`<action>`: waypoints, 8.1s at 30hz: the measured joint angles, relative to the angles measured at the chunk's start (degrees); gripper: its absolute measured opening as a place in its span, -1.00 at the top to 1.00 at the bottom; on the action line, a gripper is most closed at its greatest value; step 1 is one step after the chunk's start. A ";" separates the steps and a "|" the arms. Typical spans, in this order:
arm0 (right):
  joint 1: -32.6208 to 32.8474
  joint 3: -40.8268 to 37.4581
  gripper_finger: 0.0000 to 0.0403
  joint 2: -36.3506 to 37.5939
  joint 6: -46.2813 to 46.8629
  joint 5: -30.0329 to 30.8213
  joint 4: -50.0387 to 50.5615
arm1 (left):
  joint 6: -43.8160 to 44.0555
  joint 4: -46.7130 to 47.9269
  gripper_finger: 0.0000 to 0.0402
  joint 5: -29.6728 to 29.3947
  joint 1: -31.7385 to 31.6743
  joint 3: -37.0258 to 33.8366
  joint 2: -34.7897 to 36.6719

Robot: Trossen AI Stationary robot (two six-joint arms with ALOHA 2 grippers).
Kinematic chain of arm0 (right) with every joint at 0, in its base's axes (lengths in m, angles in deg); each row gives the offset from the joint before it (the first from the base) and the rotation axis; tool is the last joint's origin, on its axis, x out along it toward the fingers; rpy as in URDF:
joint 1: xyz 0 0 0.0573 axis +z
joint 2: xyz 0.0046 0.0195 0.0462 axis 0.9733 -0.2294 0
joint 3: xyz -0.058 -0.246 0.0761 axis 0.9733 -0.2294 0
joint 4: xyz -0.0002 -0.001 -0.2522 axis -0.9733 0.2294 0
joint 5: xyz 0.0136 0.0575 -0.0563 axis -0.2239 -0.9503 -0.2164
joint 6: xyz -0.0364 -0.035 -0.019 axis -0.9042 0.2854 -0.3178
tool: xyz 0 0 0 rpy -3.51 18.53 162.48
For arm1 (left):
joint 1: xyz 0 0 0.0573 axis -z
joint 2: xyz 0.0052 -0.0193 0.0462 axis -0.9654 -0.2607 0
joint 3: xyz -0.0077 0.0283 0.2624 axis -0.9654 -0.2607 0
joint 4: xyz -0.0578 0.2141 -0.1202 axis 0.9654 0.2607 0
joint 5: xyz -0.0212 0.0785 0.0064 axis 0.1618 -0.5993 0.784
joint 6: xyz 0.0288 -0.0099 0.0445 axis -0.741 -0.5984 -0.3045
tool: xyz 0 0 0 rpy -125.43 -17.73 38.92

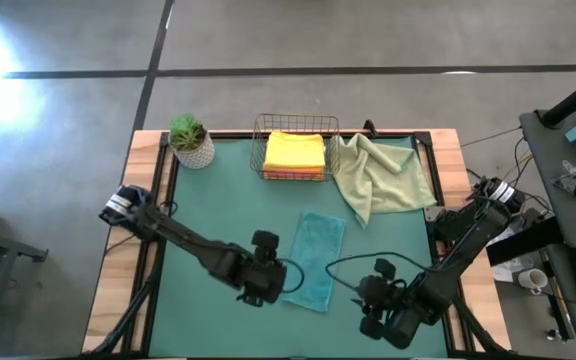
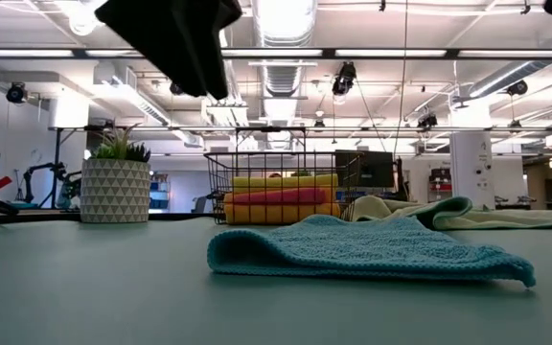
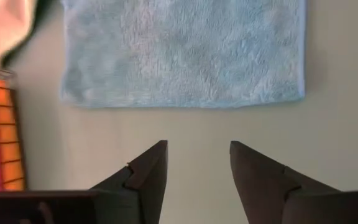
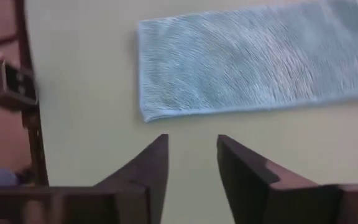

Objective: Fold microfiber towels
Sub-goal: Fold the blue microfiber towel

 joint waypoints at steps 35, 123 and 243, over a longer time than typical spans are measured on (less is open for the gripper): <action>-6.88 13.13 0.14 -27.62 -34.73 -2.02 -10.00 | -9.09 -39.87 0.21 -0.63 5.56 -15.59 -11.00; -20.32 26.25 0.96 -28.34 1.77 -6.09 33.45 | -10.82 -27.24 0.73 6.97 -17.01 -11.13 -3.46; -21.49 5.24 0.39 13.65 0.23 10.01 42.61 | -12.11 -42.41 0.60 30.11 -30.64 -8.76 -14.23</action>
